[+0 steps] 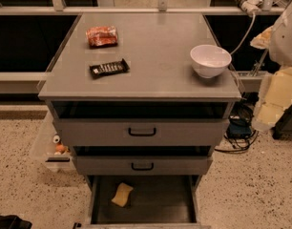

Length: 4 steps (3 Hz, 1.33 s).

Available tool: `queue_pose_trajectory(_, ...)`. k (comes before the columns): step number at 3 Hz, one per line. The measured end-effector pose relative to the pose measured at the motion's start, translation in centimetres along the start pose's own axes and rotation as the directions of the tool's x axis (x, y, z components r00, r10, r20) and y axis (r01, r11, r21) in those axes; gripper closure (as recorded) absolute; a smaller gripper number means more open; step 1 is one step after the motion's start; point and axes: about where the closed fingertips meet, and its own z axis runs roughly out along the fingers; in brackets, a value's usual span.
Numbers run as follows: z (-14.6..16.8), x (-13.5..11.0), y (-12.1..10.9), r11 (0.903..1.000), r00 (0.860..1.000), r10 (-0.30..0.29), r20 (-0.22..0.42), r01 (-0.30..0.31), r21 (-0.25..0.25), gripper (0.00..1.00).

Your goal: Pick sponge from bottom drawer and place on counter

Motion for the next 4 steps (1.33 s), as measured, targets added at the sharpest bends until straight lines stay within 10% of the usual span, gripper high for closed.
queue_pose_trajectory(2,0.1,0.0,0.3,0.9997,1.000,0.003,0.002,-0.003,0.025,0.00)
queue_pose_trajectory(4,9.2,2.0,7.0,0.9988,0.975,0.029,0.219,-0.020,-0.044,0.00)
